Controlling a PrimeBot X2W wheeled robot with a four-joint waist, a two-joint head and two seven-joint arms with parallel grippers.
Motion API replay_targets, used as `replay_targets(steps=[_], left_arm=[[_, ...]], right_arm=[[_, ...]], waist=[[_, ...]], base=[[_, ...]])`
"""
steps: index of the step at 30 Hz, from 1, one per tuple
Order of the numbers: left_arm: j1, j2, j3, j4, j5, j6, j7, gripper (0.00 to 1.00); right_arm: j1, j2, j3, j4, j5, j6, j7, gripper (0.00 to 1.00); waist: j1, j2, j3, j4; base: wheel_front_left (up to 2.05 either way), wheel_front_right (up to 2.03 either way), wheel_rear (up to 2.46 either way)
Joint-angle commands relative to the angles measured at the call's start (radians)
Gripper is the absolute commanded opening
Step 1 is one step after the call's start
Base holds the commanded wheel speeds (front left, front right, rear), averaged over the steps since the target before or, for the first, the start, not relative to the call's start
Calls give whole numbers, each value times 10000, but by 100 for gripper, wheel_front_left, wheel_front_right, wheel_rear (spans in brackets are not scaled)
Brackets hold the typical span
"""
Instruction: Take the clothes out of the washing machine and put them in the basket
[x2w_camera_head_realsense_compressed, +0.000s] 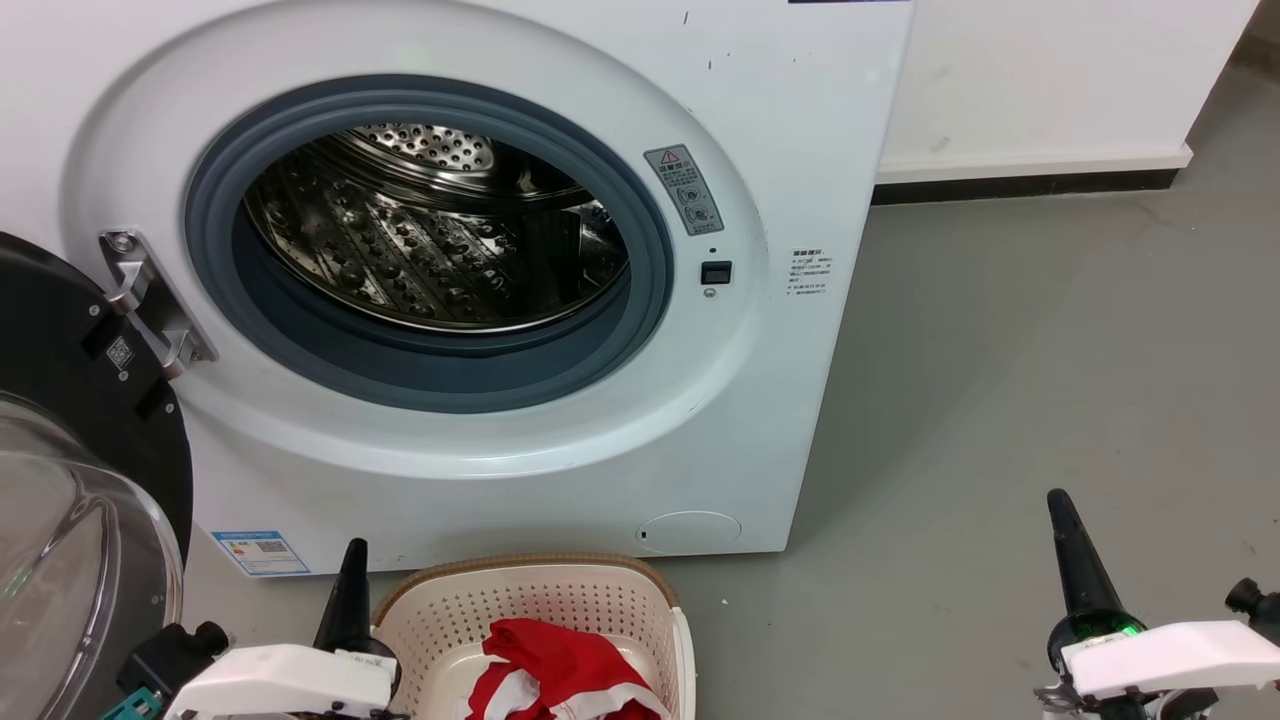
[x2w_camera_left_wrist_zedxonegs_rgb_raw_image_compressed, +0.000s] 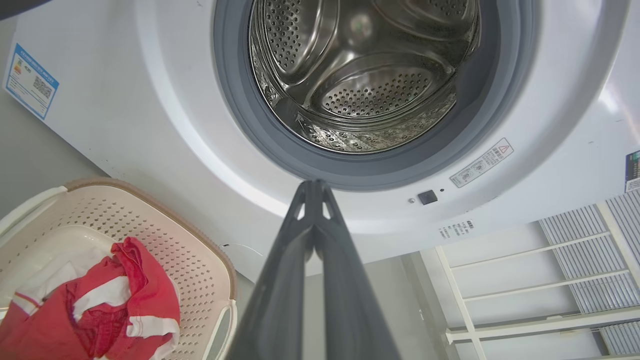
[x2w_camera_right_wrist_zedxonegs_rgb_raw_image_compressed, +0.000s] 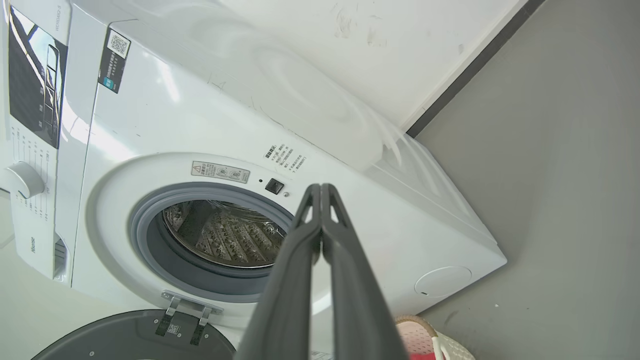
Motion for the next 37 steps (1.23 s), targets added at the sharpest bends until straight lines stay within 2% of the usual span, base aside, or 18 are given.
replay_targets(steps=[1,37], left_arm=[[-213,56,44,-39,-283,-84,58,0],[-913,17,444,516,-3861,-789,953,0]], right_arm=[[-285,-66,-45,1,319,-1,59,0],[-929,-24,-419,817,3964,-1,964,0]], waist=[[0,0,-1,9],[-1,0,-26,267]], base=[[0,0,0],[0,0,0]])
